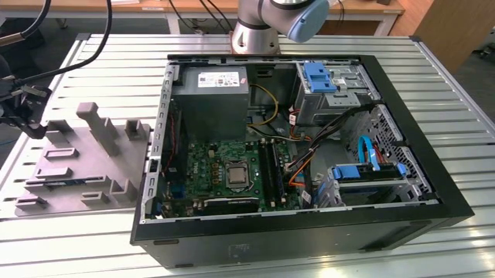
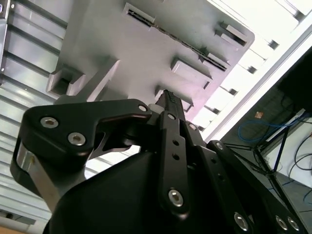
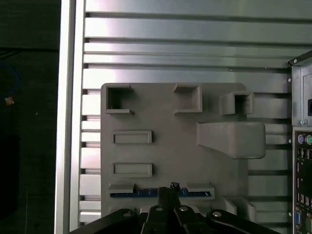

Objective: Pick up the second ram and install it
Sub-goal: 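Pick up the second ram and move it above second insertion slot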

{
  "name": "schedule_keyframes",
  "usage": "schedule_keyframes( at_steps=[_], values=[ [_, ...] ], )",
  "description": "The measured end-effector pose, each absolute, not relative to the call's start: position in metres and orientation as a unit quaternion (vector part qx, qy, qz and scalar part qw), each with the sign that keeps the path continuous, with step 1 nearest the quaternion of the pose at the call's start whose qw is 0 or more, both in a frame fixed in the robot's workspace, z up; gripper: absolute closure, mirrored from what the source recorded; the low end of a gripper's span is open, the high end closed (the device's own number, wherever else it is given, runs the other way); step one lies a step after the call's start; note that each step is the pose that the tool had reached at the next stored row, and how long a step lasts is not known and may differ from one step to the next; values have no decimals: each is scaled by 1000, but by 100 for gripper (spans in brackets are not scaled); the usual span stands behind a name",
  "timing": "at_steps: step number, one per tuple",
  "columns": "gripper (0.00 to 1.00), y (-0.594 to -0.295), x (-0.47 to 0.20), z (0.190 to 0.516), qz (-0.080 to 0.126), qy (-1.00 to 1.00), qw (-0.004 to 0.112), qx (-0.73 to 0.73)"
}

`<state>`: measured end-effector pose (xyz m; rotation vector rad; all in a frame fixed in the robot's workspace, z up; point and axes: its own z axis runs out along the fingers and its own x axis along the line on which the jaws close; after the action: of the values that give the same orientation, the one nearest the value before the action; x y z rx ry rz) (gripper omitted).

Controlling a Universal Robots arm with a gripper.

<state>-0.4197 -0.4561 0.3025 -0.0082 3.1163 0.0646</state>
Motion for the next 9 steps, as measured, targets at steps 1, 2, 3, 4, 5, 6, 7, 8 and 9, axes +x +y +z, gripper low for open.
schedule_keyframes(
  at_steps=[1, 2, 3, 4, 5, 6, 7, 8, 9],
  values=[
    [89, -456, -420, 302, 21, 1000, 12, -10],
    [89, -456, -420, 302, 21, 1000, 12, -19],
    [89, -456, -420, 301, 21, 999, 12, -28],
    [89, -456, -420, 301, 21, 999, 11, -38],
    [89, -456, -420, 300, 21, 999, 11, -47],
    [89, -456, -420, 300, 21, 998, 11, -56],
    [89, -456, -420, 299, 21, 998, 11, -65],
    [89, -456, -420, 299, 21, 997, 11, -74],
    [89, -456, -420, 298, 21, 996, 10, -83]
  ],
)
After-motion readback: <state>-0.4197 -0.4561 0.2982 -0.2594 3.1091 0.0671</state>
